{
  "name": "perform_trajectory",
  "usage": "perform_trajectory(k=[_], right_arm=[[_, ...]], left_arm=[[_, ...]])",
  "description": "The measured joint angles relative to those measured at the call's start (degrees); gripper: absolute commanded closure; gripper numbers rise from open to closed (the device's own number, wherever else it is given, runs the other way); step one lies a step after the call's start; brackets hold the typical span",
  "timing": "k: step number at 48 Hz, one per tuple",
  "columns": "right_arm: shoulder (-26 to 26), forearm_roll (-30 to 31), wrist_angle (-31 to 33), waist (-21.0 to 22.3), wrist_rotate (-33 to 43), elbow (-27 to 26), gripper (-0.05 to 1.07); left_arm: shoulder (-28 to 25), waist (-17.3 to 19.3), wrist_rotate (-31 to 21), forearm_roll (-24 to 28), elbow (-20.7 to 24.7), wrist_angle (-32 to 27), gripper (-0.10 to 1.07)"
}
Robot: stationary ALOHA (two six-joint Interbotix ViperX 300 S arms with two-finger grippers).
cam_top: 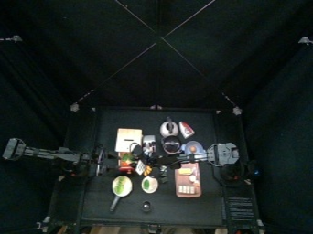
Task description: Grab corn husk
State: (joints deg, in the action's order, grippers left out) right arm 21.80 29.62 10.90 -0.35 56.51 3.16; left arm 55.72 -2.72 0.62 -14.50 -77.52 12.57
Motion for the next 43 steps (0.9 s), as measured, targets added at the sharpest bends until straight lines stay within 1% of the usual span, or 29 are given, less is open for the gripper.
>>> perform_trajectory(k=[3, 10, 14, 17, 23, 26, 30, 37, 43], right_arm=[[-0.1, -0.2, 0.6, -1.0, 0.1, 0.0, 0.25], [-1.3, -1.7, 4.3, -4.1, 0.1, 0.0, 0.25], [-2.5, -3.4, 8.0, -7.1, 0.1, 0.0, 0.25], [-2.7, -5.3, 12.0, -9.3, 0.5, 0.0, 0.25], [-2.7, -10.1, 17.8, -11.9, 0.4, -0.1, 0.25], [-2.6, -13.0, 19.2, -12.4, 0.4, -0.1, 0.25], [-2.3, -15.0, 19.5, -12.1, 0.4, -0.1, 0.25], [-0.5, -16.6, 19.9, -11.6, 0.4, -0.2, 0.25], [1.1, -17.8, 21.4, -11.7, 0.5, -0.6, 0.25]], left_arm=[[0.0, 0.0, 0.0, 0.0, 0.0, 0.0, 0.09], [0.0, 0.0, 0.0, 0.0, 0.0, 0.0, 0.09], [0.0, -0.1, 0.0, 0.0, 0.0, -0.1, 0.09], [0.0, -0.1, 0.0, 0.0, 0.0, 0.0, 0.09], [0.0, -0.1, 0.0, -0.3, 0.0, -0.1, 0.09], [0.0, -0.1, 0.0, -0.6, 0.0, 0.0, 0.09], [0.0, 0.0, 0.0, -0.8, 0.0, -0.1, 0.09], [0.0, -0.1, 0.0, -0.8, 0.0, -0.1, 0.09], [0.0, -0.1, 0.0, -0.8, 0.0, 0.0, 0.09]])
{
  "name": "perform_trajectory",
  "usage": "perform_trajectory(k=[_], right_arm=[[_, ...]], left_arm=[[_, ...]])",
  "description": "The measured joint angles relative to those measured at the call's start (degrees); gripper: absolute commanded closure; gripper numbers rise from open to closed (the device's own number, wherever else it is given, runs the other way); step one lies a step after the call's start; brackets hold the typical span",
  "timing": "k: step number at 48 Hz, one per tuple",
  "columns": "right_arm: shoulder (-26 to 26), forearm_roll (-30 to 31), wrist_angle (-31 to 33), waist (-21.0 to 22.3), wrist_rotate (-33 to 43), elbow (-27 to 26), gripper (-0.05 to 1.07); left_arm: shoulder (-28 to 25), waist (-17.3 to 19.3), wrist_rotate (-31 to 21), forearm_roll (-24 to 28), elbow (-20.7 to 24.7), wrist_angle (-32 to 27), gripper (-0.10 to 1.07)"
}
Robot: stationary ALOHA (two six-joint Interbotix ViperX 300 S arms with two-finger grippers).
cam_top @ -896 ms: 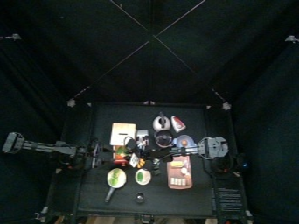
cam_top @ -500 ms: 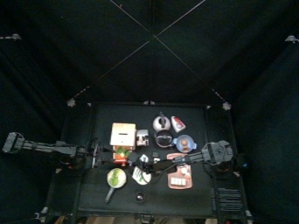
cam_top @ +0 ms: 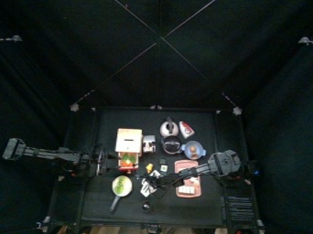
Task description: Grab corn husk
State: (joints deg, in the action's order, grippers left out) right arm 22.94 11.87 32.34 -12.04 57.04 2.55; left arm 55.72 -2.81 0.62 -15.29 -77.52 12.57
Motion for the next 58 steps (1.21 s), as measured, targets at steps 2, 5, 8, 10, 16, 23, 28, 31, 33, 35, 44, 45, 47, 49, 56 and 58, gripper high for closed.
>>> perform_trajectory(k=[2, 5, 8, 10, 16, 23, 28, 31, 33, 35, 44, 45, 47, 49, 56, 58], right_arm=[[0.4, -0.4, 0.9, 0.0, 0.0, -0.2, 0.25], [0.7, -0.6, 2.2, 0.0, 0.0, -0.2, 0.25], [0.8, -0.7, 2.8, 0.0, 0.0, -0.2, 0.24], [0.8, -0.9, 3.1, -0.1, 0.0, -0.3, 0.24], [1.1, -1.1, 3.3, -0.1, 0.0, -0.2, 0.23], [1.4, -1.1, 3.2, -0.1, 0.0, -0.2, 0.16], [1.6, -1.1, 3.3, -0.1, 0.0, -0.2, 0.09], [1.8, -1.1, 3.2, -0.2, 0.0, -0.3, 0.08], [2.0, -1.1, 3.2, -0.1, 0.0, -0.3, 0.08], [2.3, -1.1, 3.3, -0.1, 0.0, -0.3, 0.08], [3.8, -1.0, 3.3, 0.1, 0.0, -0.4, 0.08], [4.0, -0.9, 3.3, 0.2, 0.0, -0.4, 0.08], [4.1, -0.9, 3.3, 0.3, 0.0, -0.4, 0.08], [4.2, -0.8, 3.3, 0.4, 0.0, -0.4, 0.08], [4.7, -0.5, 3.3, 0.8, 0.0, -0.8, 0.08], [4.7, -0.4, 3.3, 0.8, 0.0, -0.9, 0.08]], left_arm=[[0.0, 0.0, 0.0, 0.0, -0.1, -0.1, 0.09], [0.0, 0.1, 0.0, 0.0, -0.2, -0.1, 0.09], [0.0, 0.0, 0.0, 0.0, -0.2, -0.1, 0.09], [0.0, 0.1, 0.0, 0.0, -0.1, -0.1, 0.09], [0.0, 0.0, 0.0, 0.0, -0.2, -0.1, 0.09], [0.0, 0.1, 0.0, 0.0, -0.2, -0.1, 0.09], [0.1, 0.1, 0.0, -0.1, -0.2, -0.1, 0.09], [0.0, 0.1, 0.0, -0.1, -0.2, -0.1, 0.09], [0.0, 0.0, 0.0, -0.1, -0.2, 0.0, 0.09], [0.0, 0.0, 0.0, 0.0, -0.2, -0.1, 0.09], [0.0, 0.1, 0.0, 0.0, -0.2, 0.0, 0.09], [0.1, 0.1, 0.0, -0.1, -0.2, -0.1, 0.09], [0.0, 0.0, 0.0, -0.1, -0.2, -0.1, 0.09], [0.0, 0.1, 0.0, -0.1, -0.2, -0.1, 0.09], [0.0, 0.0, 0.0, -0.1, -0.2, 0.0, 0.09], [0.1, 0.1, 0.0, 0.0, -0.2, 0.0, 0.09]])
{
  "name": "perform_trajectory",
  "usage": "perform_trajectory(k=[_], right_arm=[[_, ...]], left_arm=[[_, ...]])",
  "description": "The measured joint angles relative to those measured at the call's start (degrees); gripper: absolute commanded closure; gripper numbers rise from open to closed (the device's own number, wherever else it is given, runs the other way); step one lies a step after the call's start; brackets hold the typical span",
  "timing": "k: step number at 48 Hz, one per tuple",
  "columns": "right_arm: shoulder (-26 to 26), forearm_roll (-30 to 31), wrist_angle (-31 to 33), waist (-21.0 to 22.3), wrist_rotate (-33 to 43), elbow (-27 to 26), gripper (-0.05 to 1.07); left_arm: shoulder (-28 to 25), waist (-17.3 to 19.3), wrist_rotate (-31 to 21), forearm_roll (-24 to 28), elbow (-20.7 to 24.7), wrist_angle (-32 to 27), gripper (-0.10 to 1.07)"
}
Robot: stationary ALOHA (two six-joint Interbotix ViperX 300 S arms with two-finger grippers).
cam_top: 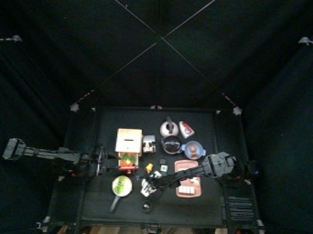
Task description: Grab corn husk
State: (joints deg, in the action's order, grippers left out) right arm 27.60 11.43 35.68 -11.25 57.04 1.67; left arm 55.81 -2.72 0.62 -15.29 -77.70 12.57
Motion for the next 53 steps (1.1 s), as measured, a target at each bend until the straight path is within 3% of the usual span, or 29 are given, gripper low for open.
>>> perform_trajectory(k=[17, 38, 53], right_arm=[[0.0, 0.1, 2.5, 0.0, -0.2, -0.2, 0.09], [0.1, 0.1, 3.1, 0.0, -0.3, -0.1, 0.30], [0.1, 0.3, 3.7, 0.0, -0.5, -0.2, 0.32]], left_arm=[[-0.1, -0.1, 0.0, -0.1, 0.0, -0.1, 0.09], [-0.1, -0.1, 0.0, -0.1, 0.0, -0.2, 0.09], [0.0, -0.1, 0.0, -0.1, 0.0, -0.3, 0.09]])
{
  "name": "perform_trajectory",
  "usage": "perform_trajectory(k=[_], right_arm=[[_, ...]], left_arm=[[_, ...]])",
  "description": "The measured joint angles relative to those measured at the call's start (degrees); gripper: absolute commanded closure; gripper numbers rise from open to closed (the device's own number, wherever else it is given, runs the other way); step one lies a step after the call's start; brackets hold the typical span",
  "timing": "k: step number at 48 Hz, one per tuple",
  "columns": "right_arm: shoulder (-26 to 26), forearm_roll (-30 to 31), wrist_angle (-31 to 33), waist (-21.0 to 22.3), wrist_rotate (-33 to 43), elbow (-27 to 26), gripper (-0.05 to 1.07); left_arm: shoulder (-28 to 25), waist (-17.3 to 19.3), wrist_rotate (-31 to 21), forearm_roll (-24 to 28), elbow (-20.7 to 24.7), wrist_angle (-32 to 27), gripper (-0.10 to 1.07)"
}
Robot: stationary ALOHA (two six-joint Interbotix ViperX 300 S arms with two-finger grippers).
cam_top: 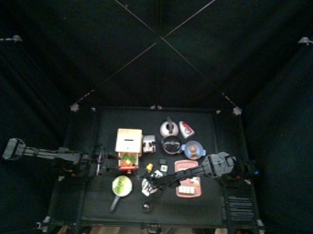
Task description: Grab corn husk
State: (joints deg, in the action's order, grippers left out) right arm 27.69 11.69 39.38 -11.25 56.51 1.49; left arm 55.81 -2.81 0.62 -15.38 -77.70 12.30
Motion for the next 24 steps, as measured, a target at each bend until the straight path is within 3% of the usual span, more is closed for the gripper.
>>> perform_trajectory(k=[24], right_arm=[[-2.4, 3.9, -2.9, -0.2, 0.1, 0.1, 0.32]], left_arm=[[-0.1, 0.1, 0.0, 0.0, 0.0, -0.1, 0.09]])
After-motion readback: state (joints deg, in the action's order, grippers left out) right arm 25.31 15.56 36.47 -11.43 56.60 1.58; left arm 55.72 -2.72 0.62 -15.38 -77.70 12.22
